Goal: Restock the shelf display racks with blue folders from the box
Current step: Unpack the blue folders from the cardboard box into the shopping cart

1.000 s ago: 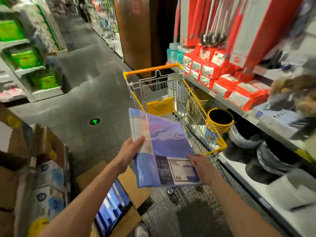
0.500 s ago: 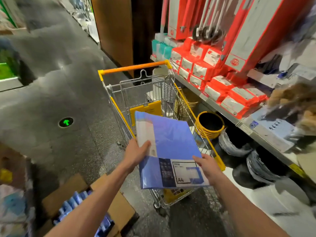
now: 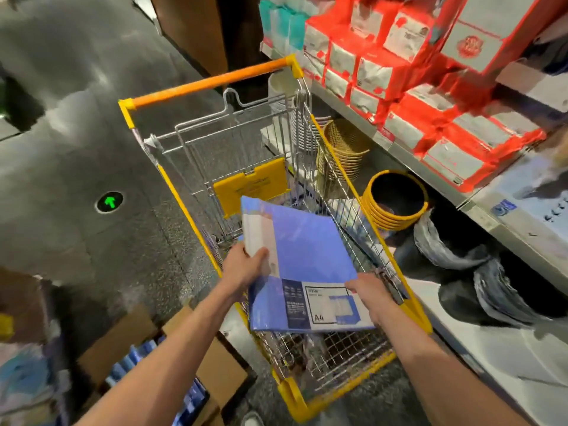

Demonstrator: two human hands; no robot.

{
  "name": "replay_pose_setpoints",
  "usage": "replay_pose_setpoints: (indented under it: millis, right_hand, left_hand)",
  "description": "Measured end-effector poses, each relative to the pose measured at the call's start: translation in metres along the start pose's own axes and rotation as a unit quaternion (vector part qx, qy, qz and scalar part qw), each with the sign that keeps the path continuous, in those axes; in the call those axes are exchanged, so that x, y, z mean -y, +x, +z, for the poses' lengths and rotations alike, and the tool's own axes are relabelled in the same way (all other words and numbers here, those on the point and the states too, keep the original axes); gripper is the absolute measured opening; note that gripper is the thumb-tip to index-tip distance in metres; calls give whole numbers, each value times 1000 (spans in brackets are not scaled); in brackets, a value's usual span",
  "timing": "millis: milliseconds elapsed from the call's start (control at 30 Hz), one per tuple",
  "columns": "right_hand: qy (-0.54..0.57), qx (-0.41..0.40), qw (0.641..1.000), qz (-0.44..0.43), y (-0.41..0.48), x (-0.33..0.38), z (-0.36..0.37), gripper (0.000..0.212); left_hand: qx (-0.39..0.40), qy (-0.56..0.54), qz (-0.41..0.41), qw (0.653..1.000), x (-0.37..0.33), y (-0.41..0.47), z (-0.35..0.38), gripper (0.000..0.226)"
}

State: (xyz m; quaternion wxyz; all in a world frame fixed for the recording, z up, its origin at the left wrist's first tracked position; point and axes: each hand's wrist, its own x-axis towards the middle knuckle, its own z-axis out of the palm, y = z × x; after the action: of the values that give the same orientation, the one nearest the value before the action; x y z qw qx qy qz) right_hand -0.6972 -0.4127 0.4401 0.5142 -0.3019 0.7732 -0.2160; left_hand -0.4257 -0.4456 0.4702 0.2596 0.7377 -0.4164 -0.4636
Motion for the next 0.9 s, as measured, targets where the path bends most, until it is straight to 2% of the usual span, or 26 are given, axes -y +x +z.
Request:
replay_pose_setpoints:
  millis: [67, 167, 233, 333, 400, 500, 633, 767, 900]
  right_hand:
    - [13, 14, 1000, 16, 38, 0, 5, 8]
    - [30, 17, 999, 42, 83, -2, 11, 14]
    - [38, 20, 997, 64, 106, -3, 15, 13]
    - [26, 19, 997, 74, 142, -11, 26, 15]
    - [17, 6, 997, 76, 166, -18, 38, 15]
    - [-12, -7, 996, 90, 199, -31, 59, 20]
    - [-50, 9, 995, 81, 232, -36, 81, 25]
    - [-80, 8, 996, 39, 262, -36, 98, 24]
    - [-128, -13, 991, 28, 264, -19, 93, 40]
  left_hand:
    - [-7, 22, -20, 1000, 0, 27, 16, 32]
    - [-19, 35, -60, 997, 4, 59, 37, 27]
    - [-10, 47, -88, 995, 12, 79, 50, 33]
    - [-13, 34, -124, 992, 42, 114, 67, 53]
    - [-9, 20, -143, 989, 66, 134, 78, 48]
    - [-12, 19, -144, 989, 81, 150, 90, 41]
    - [-13, 37, -147, 988, 108, 167, 97, 59]
    - [-48, 19, -141, 989, 117, 180, 106, 41]
    - [-40, 88, -126, 987, 109, 181, 116, 39]
